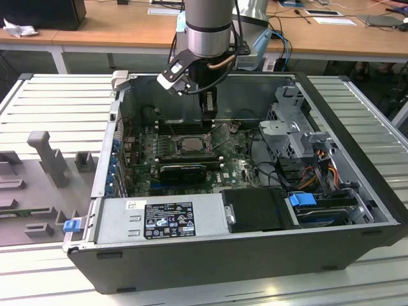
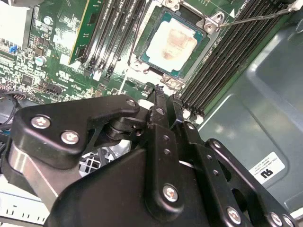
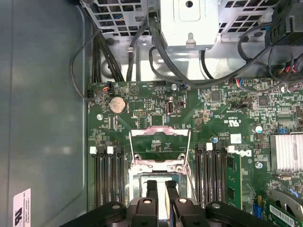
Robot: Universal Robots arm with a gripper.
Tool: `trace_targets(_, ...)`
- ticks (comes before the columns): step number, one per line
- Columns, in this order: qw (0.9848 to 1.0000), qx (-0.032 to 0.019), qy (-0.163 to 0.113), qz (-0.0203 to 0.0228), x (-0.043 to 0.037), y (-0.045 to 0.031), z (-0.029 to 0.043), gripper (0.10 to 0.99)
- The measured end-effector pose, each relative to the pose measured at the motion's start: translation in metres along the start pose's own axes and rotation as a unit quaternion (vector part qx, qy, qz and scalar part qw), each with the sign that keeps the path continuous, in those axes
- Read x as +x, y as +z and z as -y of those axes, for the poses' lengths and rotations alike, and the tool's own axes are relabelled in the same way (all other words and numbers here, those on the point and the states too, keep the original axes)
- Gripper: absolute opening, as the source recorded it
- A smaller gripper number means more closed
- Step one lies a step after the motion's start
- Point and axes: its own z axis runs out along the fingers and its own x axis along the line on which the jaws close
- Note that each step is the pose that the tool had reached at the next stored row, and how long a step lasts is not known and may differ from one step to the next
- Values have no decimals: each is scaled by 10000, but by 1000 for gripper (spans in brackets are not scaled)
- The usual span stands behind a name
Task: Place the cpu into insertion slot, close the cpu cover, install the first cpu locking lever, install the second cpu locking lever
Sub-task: 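Close the cpu cover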
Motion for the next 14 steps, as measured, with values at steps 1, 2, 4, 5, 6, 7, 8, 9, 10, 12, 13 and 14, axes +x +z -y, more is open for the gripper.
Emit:
trace_targets(1, 10000, 1, 2, 1, -2, 0, -7, 212)
trace_targets(2, 10000, 1, 1, 1, -3, 0, -10, 212)
trace_targets(4, 10000, 1, 2, 1, -3, 0, -18, 212)
trace_targets(5, 10000, 1, 3, 1, -3, 1, -26, 212)
trace_targets(6, 10000, 1, 3, 1, -3, 2, -41, 212)
trace_targets(7, 10000, 1, 3, 1, -3, 3, -52, 212)
trace_targets(8, 10000, 1, 3, 1, -2, 4, -65, 212)
trace_targets(9, 10000, 1, 2, 1, -1, 5, -80, 212)
trace_targets(10, 10000, 1, 2, 1, -1, 6, -93, 212)
trace_targets(12, 10000, 5, 3, 1, 1, 10, -142, 212)
trace_targets(13, 10000, 6, 3, 1, 1, 11, -157, 212)
trace_targets(14, 10000, 6, 3, 1, 2, 12, -176, 212)
